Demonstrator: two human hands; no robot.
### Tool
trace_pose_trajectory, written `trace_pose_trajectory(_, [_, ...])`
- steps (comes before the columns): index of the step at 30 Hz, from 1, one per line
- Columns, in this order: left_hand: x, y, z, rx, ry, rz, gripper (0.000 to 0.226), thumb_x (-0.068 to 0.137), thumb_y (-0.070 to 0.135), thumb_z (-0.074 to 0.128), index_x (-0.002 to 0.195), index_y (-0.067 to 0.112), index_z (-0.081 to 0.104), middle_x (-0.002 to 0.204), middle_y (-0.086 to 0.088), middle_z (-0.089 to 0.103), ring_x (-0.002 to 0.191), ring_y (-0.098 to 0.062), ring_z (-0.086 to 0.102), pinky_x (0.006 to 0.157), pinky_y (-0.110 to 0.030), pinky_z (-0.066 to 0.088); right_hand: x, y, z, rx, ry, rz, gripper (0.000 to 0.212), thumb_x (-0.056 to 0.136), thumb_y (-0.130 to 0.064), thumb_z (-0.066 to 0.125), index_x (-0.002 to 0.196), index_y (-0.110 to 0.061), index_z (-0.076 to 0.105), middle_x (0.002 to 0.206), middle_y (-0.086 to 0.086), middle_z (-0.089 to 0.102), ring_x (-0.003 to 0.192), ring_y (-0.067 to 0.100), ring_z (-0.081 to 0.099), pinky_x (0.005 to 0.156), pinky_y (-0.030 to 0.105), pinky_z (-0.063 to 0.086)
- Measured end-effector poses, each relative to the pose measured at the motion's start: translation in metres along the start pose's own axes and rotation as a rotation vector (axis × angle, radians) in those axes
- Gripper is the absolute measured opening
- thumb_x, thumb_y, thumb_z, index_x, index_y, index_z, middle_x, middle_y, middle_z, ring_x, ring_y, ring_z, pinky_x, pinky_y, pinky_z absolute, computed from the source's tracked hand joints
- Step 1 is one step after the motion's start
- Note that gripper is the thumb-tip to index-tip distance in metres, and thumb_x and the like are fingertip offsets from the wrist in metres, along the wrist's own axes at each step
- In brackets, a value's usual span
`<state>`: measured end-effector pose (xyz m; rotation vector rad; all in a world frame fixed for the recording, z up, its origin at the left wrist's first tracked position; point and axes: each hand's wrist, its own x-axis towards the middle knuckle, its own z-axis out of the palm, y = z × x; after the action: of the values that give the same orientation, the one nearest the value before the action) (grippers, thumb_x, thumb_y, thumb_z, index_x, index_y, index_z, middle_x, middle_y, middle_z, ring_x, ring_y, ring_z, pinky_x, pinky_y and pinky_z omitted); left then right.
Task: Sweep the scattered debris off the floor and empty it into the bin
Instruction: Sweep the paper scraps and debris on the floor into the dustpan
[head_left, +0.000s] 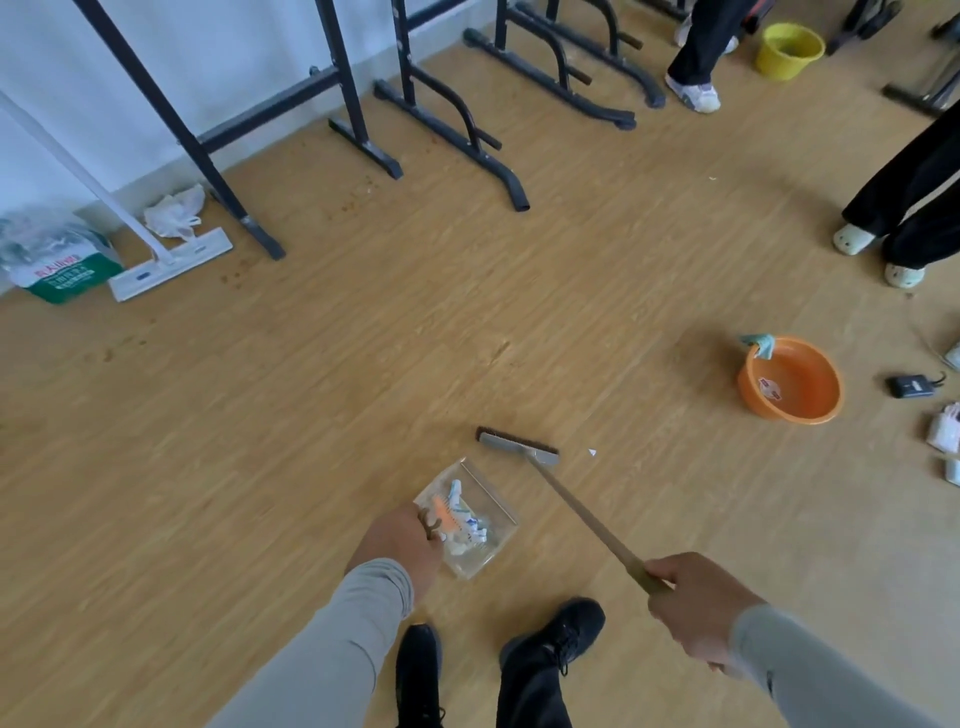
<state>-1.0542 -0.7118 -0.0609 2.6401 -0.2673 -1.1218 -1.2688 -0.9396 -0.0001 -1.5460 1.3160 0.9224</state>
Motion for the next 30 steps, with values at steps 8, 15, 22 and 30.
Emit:
trace_pose_trajectory(8, [-0.008, -0.006, 0.004, -0.025, -0.015, -0.010, 0.014, 0.093, 0.031, 0.059, 0.105, 0.024, 0.064, 0.096, 0.004, 0.067, 0.088, -0.022, 0.068, 0.084, -0.039, 0.059, -0.025, 0.022, -0.030, 0.100, -0.141, 0.042, 0.044, 0.096, -0.009, 0.052, 0.135, -0.030, 0.054, 0.068, 0.010, 0.057, 0.048, 0.015, 0.042, 0.043, 0.024, 0.032])
trace_pose_trajectory(15, [-0.015, 0.002, 0.002, 0.035, -0.058, 0.043, 0.025, 0.093, 0.033, 0.060, 0.116, 0.023, 0.064, 0.110, 0.001, 0.070, 0.093, -0.022, 0.068, 0.084, -0.035, 0.057, -0.061, 0.088, -0.049, 0.280, -0.017, 0.049, 0.049, 0.096, -0.007, 0.057, 0.143, -0.021, 0.052, 0.065, 0.012, 0.062, 0.046, 0.018, 0.043, 0.041, 0.025, 0.031])
trace_pose_trajectory(22, [-0.012, 0.053, 0.018, 0.166, -0.113, 0.166, 0.012, 0.093, 0.035, 0.059, 0.098, 0.025, 0.062, 0.096, 0.005, 0.069, 0.081, -0.019, 0.068, 0.078, -0.036, 0.059, -0.037, 0.093, -0.052, 0.402, 0.178, 0.053, 0.045, 0.097, -0.006, 0.053, 0.140, -0.022, 0.053, 0.065, 0.013, 0.061, 0.045, 0.018, 0.044, 0.040, 0.024, 0.033])
trace_pose_trajectory(30, [0.002, 0.102, 0.043, 0.210, -0.143, 0.158, 0.009, 0.094, 0.031, 0.055, 0.086, 0.029, 0.056, 0.083, 0.010, 0.062, 0.076, -0.016, 0.065, 0.064, -0.029, 0.051, 0.042, 0.094, -0.064, 0.344, 0.182, 0.145, 0.018, 0.096, -0.004, 0.046, 0.097, -0.008, 0.063, 0.064, 0.009, 0.044, 0.054, 0.021, 0.037, 0.048, 0.026, 0.026])
